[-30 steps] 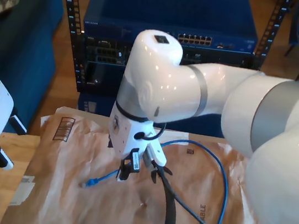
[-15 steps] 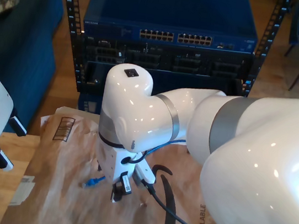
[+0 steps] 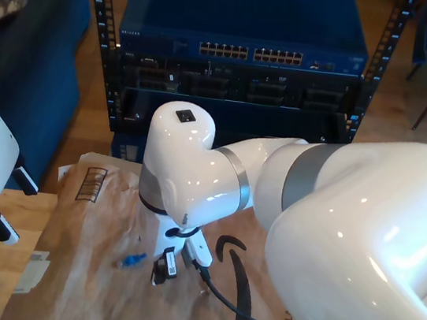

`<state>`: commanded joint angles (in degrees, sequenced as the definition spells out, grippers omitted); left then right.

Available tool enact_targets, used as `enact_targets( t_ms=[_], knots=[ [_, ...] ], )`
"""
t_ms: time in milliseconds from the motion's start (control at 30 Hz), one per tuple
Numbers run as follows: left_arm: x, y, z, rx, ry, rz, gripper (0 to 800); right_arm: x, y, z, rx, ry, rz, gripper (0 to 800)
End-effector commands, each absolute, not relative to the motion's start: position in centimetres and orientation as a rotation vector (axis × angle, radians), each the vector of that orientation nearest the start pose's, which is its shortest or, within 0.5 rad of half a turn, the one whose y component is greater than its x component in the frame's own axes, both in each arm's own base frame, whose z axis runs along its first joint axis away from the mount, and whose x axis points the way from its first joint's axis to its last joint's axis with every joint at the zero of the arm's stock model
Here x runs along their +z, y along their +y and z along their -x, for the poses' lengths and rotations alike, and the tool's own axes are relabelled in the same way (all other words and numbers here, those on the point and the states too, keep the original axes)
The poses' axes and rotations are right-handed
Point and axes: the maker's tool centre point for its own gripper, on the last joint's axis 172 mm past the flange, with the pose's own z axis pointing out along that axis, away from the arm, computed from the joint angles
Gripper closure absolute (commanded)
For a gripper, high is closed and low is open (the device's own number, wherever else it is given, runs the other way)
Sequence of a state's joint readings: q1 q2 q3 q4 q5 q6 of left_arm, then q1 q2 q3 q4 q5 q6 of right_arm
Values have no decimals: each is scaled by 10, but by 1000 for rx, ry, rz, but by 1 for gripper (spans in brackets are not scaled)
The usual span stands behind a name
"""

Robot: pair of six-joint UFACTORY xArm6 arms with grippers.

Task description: Grab the cable and plug it in

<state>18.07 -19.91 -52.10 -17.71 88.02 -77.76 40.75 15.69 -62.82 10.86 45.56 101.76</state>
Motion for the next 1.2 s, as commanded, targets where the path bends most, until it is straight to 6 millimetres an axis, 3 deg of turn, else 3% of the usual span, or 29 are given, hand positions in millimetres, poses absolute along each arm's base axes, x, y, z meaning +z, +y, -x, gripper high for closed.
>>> enact_targets(
  t_ms=[200, 333, 567, 700, 1033, 1200],
  knots=[
    [253, 18, -317, -584, 2248, -1921, 0, 82, 359, -380, 172, 1725, 2520, 152],
    [253, 18, -316, -586, 2246, -1923, 0, 82, 358, -383, 167, 1729, 2508, 166],
    [253, 18, -316, -588, 2246, -1923, 0, 82, 357, -384, 167, 1733, 2505, 318],
    [253, 18, -316, -588, 2246, -1923, 0, 83, 359, -387, 156, 1724, 2493, 458],
    [254, 18, -316, -586, 2246, -1923, 0, 83, 361, -387, 154, 1719, 2494, 557],
    [254, 18, -316, -586, 2244, -1925, 0, 80, 360, -387, 149, 1720, 2489, 661]
  ],
)
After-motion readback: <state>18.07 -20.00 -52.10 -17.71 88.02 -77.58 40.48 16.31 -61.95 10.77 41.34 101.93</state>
